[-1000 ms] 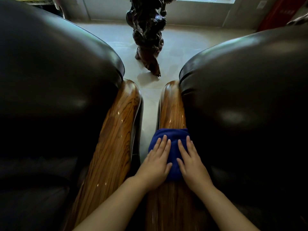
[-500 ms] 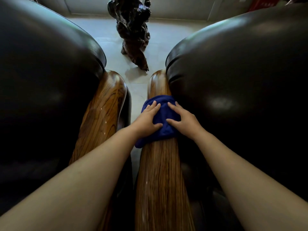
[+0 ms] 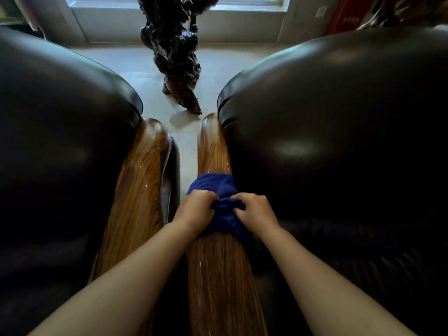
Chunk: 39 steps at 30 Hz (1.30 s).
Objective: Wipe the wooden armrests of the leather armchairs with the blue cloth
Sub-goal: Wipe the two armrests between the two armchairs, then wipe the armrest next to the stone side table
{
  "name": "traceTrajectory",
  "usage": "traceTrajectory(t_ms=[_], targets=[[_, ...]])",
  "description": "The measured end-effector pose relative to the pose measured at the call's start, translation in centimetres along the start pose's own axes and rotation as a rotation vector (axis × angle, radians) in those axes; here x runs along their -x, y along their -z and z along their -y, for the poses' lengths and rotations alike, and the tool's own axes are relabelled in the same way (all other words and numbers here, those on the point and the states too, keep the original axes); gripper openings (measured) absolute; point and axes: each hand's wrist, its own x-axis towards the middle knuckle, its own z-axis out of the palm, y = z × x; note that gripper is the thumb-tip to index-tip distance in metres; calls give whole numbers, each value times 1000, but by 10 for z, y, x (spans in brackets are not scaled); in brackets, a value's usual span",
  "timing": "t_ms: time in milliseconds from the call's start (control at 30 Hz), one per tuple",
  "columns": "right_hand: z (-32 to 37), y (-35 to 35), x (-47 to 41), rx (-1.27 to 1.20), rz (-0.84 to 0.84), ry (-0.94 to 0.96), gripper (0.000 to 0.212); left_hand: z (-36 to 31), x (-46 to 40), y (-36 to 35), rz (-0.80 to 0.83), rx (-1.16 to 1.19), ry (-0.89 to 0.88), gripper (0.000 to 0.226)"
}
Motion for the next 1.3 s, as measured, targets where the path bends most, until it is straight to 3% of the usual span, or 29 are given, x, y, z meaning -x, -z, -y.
traceTrajectory(t_ms=[200,400,600,800,1000,1300], targets=[[17,75,77,-134,108,-22,25,-60,59,55,120,193,38,21],[67,214,179,-143,36,10,28,-181,109,145,162,184,-90,23],[71,332,290,-118,-38,3,27,-311,165,178,207,143,-261,26],[20,422,397,-75,-84,-8,30,-435,217,142,203,119,-376,28],[-80,496,494,-56,-107,-44,30,-564,259,64,223,115,-453,28],[-198,576,557,-115,-155,-123,33,-699,255,-16,262,79,-523,28]])
